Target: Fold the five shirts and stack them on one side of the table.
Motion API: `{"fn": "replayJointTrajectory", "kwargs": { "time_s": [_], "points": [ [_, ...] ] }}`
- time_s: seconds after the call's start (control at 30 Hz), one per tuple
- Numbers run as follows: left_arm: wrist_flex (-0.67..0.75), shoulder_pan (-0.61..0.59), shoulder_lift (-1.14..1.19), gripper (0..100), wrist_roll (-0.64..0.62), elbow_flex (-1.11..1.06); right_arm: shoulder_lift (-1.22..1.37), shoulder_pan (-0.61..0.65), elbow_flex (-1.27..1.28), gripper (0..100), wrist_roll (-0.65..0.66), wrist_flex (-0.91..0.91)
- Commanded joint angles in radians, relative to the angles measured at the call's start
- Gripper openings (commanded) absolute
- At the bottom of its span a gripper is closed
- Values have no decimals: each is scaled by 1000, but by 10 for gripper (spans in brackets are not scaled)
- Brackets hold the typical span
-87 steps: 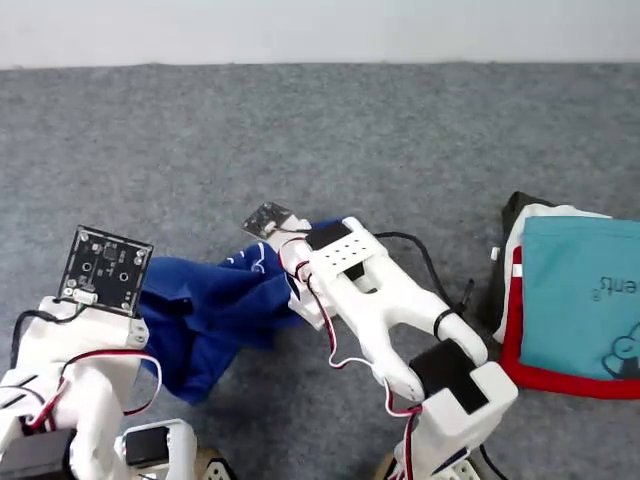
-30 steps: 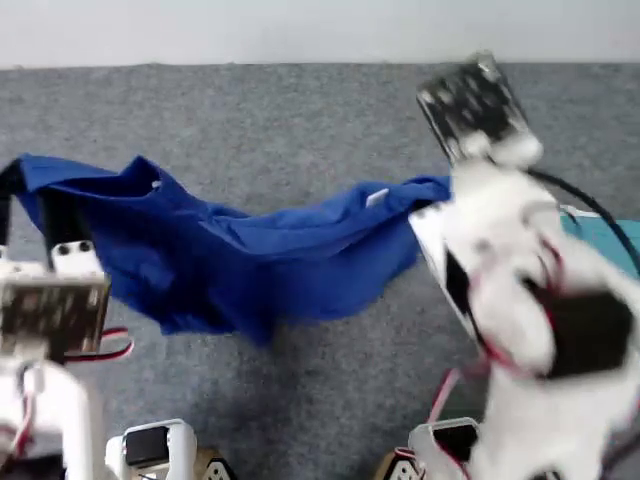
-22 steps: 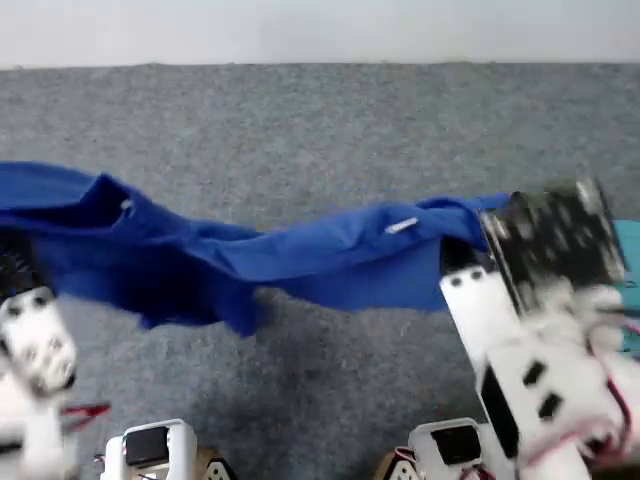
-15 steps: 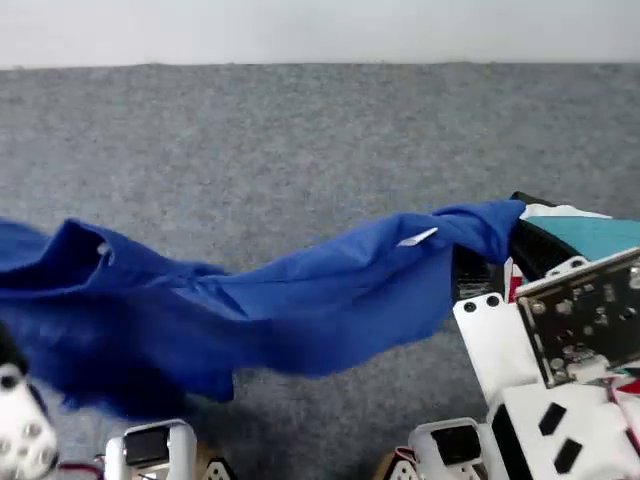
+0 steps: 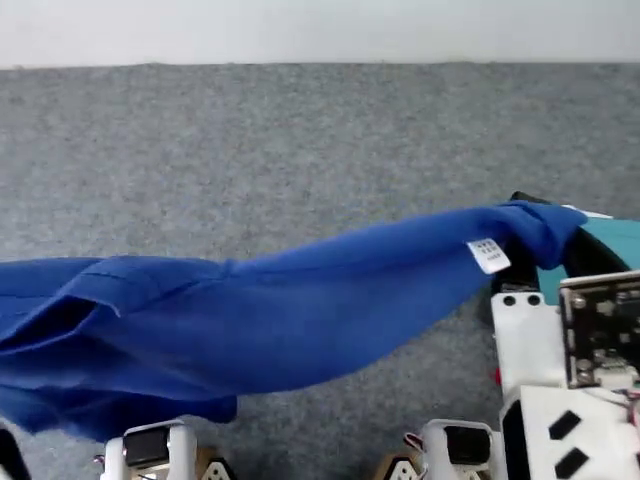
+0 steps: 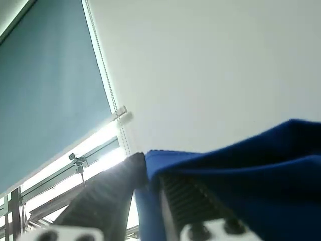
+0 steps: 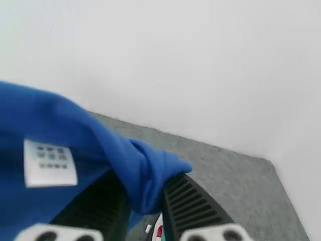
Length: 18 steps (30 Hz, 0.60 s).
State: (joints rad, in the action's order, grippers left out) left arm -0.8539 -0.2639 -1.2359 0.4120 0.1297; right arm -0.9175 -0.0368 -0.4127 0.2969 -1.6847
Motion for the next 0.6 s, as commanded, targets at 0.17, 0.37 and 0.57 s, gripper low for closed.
{"fn": "replayJointTrajectory", "kwargs": {
  "time_s": [0.17, 0.37, 0.57],
  "points": [
    [17, -2, 2, 14, -2, -185, 5, -25, 87, 9, -21, -1],
    [21, 2, 2, 14, -2, -367, 1, -24, 281, 9, -21, 19],
    [25, 2, 0, 14, -2, -424, -5, -24, 399, 9, -15, 48]
  ]
}}
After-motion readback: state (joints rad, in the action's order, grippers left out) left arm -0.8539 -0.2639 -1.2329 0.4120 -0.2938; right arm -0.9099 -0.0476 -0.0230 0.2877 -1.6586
